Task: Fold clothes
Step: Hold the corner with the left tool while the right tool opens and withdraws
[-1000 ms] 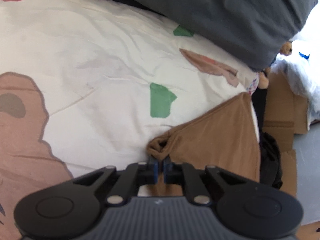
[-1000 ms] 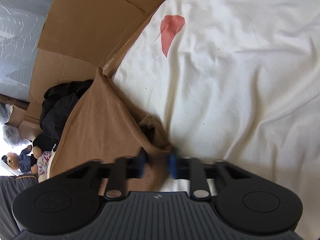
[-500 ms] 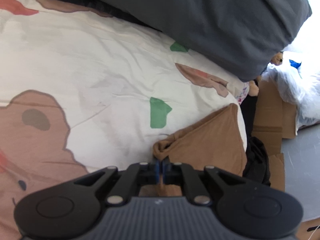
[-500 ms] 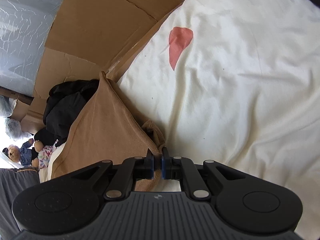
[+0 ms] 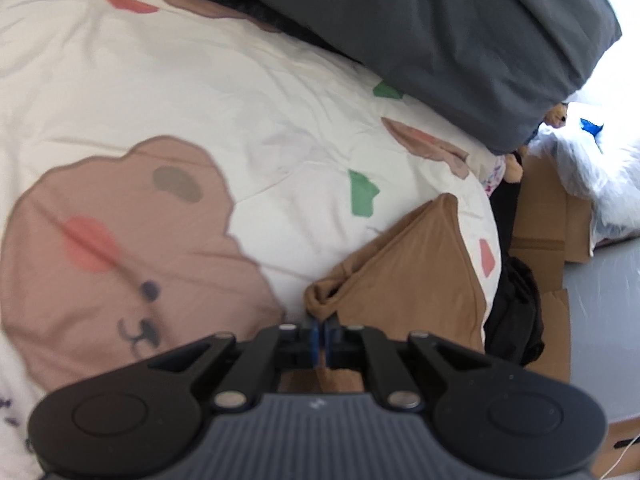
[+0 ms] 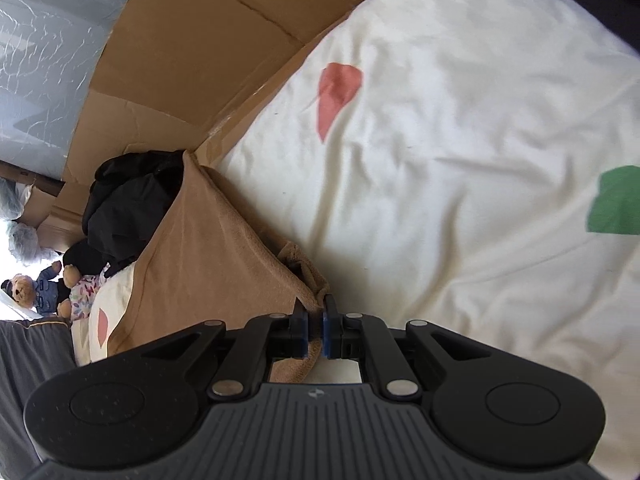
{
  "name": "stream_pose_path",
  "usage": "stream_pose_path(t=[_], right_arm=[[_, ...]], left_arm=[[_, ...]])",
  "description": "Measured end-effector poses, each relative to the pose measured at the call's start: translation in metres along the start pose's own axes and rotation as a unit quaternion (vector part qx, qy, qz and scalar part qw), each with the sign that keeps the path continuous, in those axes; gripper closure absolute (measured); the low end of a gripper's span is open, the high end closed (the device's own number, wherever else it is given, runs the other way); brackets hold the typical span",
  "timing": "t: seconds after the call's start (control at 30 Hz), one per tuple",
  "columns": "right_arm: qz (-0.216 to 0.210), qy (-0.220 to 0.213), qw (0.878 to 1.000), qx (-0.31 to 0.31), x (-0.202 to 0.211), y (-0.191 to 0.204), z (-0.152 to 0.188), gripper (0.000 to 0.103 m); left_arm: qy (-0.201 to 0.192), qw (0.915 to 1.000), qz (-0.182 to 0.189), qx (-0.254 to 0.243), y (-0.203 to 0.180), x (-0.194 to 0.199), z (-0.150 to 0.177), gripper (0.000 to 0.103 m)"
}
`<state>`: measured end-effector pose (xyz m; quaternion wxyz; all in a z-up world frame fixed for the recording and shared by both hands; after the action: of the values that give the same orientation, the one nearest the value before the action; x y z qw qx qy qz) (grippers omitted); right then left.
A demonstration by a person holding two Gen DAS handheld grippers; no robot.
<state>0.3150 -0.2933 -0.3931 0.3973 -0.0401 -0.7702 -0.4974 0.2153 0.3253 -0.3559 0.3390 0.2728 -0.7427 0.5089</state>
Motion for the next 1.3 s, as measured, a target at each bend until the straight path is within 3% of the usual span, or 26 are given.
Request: stream_pose_path(t=[0.2, 0.43, 0.53, 0.6, 0.63, 0.83, 0.97, 1.07, 1.3], right_arm=[[0.000, -0.006, 1.000, 0.002, 0.011, -0.002, -0.003, 0.097], [0.011, 0.000, 1.000, -0.008, -0.006, -0.013, 0.003, 0.095], [0.009, 0.000, 1.000, 0.005, -0.004, -0.009, 0.007, 0.091], [0.008, -0.001, 1.000, 0.019, -0.001, -0.007, 0.007, 0.083], [0.009, -0.002, 1.000, 0.020, 0.001, -0.007, 0.006, 0.077], [0.017, -0.016, 1.000, 0.021, 0.016, -0.006, -0.001, 0.070], [0.019, -0.022, 0.999, 0.019, 0.025, -0.002, -0.002, 0.069], [0.020, -0.027, 0.999, 0.017, 0.032, 0.000, 0.000, 0.069], [0.033, -0.027, 0.999, 0.032, 0.044, 0.014, 0.005, 0.069]], left_arm=[[0.011, 0.9999, 0.003, -0.002, 0.008, 0.010, 0.004, 0.100], [0.027, 0.9995, -0.007, 0.016, 0.020, -0.012, 0.009, 0.098], [0.032, 0.9994, 0.000, 0.016, 0.022, -0.013, 0.008, 0.093], [0.037, 0.9991, 0.007, 0.020, 0.025, -0.014, 0.007, 0.077], [0.039, 0.9989, 0.009, 0.023, 0.027, -0.015, 0.007, 0.073], [0.055, 0.9982, 0.024, 0.008, 0.024, -0.026, 0.004, 0.067], [0.069, 0.9973, 0.024, -0.007, 0.024, -0.034, 0.002, 0.069], [0.083, 0.9961, 0.030, -0.003, 0.024, -0.032, -0.001, 0.091], [0.108, 0.9931, 0.028, -0.037, -0.001, -0.016, -0.013, 0.096]])
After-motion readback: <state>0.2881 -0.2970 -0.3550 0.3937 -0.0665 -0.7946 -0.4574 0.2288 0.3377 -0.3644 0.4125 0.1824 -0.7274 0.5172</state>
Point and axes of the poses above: each gripper's, at about its wrist camera, not at the fingertips, and x roughly against the way its jaws point, y to its left, z to its underside, the point moved 4 cm from there along -x, roughly the way its jaws point, and after that the axes turned 7 degrees about -z, right-handed, at the moved point
